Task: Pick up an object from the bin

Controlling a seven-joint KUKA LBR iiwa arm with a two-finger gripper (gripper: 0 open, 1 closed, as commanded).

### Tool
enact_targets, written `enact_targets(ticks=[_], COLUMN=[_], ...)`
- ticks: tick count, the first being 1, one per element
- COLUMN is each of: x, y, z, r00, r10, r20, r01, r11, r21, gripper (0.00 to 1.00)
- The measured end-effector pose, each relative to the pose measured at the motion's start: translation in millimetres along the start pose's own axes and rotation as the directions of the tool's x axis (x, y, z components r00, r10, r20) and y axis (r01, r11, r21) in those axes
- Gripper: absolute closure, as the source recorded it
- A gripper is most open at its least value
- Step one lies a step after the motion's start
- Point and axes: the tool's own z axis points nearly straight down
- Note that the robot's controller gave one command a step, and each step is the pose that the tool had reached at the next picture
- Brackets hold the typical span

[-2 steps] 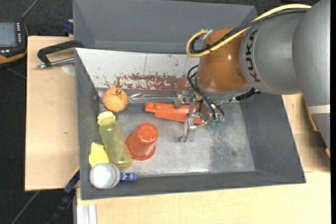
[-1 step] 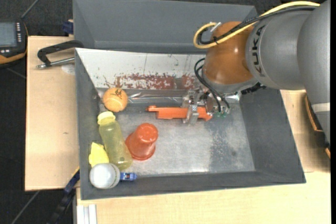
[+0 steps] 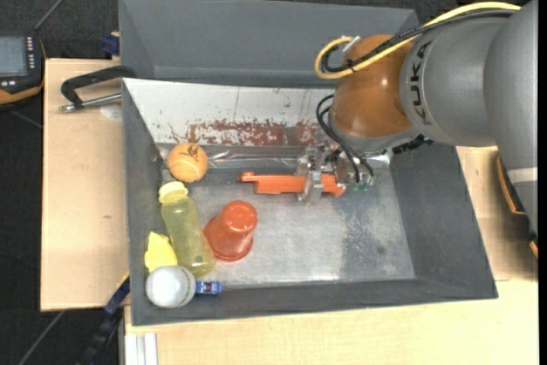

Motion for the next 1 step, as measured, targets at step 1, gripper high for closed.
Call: enact_targets(ticks=[1], x=[-0.6], y=[-3.8], z=[-59.2], r00=[1.0], r10=[0.02], r20=[-0.002], r01=[-0.02], r11=[1.0], r21=[-0.001], gripper=[1.0])
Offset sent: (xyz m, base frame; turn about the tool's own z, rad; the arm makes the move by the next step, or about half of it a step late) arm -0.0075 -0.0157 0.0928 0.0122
